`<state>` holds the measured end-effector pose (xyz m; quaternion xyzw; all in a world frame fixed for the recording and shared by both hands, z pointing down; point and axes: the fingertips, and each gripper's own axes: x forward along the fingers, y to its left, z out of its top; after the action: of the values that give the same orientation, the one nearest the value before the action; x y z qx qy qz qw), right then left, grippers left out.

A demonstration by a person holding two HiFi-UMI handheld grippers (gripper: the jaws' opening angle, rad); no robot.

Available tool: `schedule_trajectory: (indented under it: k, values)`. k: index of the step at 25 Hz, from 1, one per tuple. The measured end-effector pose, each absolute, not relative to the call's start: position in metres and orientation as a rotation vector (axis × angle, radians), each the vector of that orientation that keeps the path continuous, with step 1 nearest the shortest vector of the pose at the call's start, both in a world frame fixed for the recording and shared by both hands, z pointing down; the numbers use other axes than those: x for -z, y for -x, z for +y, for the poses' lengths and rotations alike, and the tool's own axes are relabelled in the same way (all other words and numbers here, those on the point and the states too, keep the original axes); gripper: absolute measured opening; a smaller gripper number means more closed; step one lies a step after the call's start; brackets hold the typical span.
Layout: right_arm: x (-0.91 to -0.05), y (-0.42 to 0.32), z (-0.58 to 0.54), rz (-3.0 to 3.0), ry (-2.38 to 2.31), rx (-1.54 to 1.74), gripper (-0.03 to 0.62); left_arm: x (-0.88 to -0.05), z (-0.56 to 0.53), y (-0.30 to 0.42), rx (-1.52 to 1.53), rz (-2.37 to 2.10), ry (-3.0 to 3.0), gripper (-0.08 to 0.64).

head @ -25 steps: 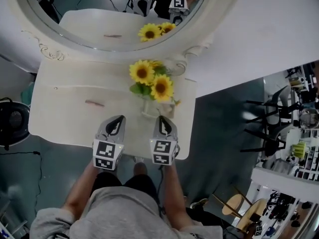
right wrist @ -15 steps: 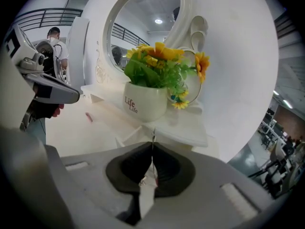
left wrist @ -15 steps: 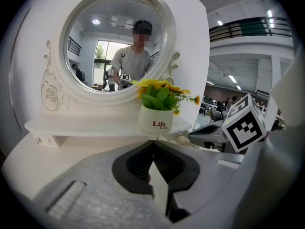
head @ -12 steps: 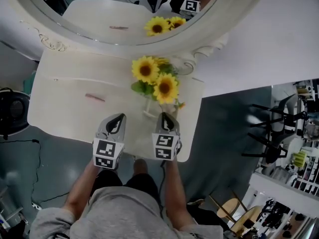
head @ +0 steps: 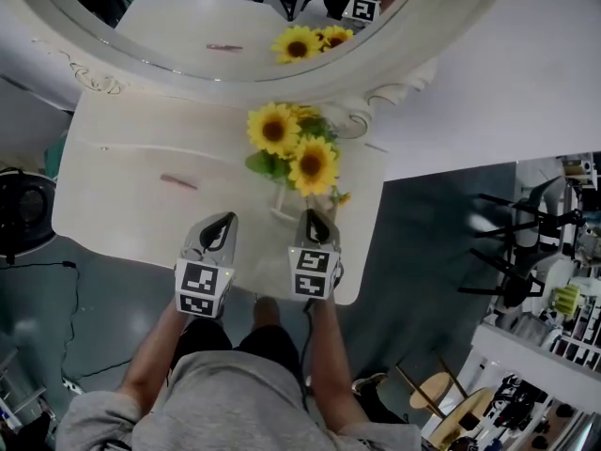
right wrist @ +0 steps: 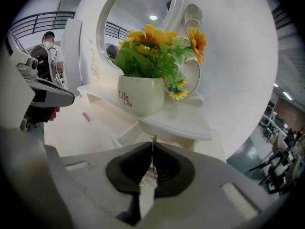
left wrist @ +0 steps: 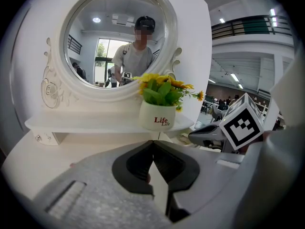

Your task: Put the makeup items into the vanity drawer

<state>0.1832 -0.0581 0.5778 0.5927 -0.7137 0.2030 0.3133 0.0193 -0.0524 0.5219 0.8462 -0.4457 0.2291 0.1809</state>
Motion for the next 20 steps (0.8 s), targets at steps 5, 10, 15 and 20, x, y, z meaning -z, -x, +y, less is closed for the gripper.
schedule_trajectory:
  k: [5, 10, 15, 20]
  values:
    - [-0.575, -0.185, -0.06, -1.892, -1.615, -0.544, 0.011, -0.522, -0.052, -0.019, -0.652, -1.253, -2.392, 0.011]
    - [-0.572, -0.18, -0.061, -1.943, -1.631, -0.59, 0.176, -0.522, -0.053, -0.018, -0.649, -1.254, -2.393, 0.011]
    - [-0.572, -0.18, -0.058, -1.938, -1.629, -0.579, 0.177, -0.521, -0.051, -0.019, -0.648, -1.252, -2.393, 0.011]
    - [-0.566, -0.179, -0.056, -1.949, -1.631, -0.564, 0.176, -0.513, -0.053, -0.021, -0.636, -1.26, -2.413, 0.011]
